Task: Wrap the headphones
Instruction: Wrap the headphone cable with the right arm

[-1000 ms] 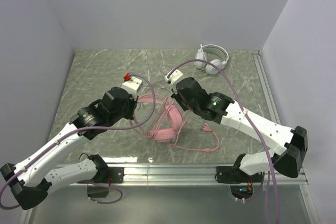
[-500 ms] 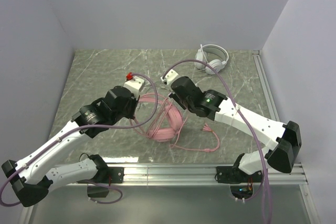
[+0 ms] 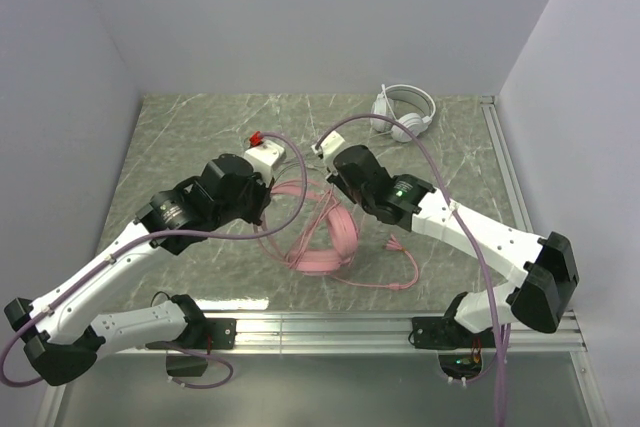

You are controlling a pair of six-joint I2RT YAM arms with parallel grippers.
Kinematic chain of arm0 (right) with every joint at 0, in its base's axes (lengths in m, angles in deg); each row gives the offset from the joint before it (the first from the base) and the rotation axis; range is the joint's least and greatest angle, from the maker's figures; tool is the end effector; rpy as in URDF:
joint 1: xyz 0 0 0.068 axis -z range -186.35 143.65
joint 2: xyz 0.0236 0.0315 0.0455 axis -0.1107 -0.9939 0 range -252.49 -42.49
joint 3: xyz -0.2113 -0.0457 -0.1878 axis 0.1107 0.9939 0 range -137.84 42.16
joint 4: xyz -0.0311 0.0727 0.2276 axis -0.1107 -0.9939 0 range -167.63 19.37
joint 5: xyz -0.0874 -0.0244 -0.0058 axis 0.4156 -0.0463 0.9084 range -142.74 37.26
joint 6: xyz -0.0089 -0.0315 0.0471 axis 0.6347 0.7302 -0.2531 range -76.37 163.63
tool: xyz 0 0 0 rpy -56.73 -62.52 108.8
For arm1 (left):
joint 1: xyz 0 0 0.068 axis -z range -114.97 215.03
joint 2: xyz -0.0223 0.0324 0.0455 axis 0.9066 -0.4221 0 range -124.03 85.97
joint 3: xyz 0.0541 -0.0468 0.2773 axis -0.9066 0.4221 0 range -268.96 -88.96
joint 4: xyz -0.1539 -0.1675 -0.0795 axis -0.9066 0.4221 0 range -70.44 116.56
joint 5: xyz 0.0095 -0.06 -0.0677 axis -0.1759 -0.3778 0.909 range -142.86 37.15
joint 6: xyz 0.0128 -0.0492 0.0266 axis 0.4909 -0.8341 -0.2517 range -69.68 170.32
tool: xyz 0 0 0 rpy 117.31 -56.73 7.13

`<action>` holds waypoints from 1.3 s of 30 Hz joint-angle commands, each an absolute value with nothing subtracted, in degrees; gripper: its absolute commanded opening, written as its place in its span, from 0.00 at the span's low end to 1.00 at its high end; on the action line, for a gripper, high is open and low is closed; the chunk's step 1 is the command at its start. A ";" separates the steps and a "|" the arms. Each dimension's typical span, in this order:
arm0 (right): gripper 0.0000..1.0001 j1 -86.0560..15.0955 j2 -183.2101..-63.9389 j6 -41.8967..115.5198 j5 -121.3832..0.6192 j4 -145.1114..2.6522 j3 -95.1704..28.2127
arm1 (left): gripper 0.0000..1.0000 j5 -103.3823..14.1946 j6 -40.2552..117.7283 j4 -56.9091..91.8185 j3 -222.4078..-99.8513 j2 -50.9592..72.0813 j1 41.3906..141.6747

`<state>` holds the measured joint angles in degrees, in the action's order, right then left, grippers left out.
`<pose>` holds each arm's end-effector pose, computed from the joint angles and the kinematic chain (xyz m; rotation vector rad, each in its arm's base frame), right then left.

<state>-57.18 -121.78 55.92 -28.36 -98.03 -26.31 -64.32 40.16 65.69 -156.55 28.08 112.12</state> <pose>0.1934 0.2109 0.3350 -0.9371 1.9582 -0.0946 0.1240 -0.1215 0.3781 0.5937 2.1315 -0.3396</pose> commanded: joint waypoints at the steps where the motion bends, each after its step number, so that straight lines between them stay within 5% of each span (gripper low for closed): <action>1: 0.20 -54.87 -118.70 56.64 -26.80 -90.94 -25.52 | 0.00 -59.97 40.91 68.07 -160.59 29.54 112.93; 12: 0.21 -50.39 -111.66 50.40 -39.20 -79.60 -15.42 | 0.00 -50.05 38.10 68.07 -163.66 30.33 112.93; 39: 0.14 -46.43 -114.21 37.22 -57.39 -57.21 -0.30 | 0.00 -46.97 17.19 64.91 -175.44 25.33 113.02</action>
<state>-46.95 -113.10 40.31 -54.35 -63.63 -2.18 -51.16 24.58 73.10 -170.69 25.08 112.69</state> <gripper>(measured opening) 0.144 0.059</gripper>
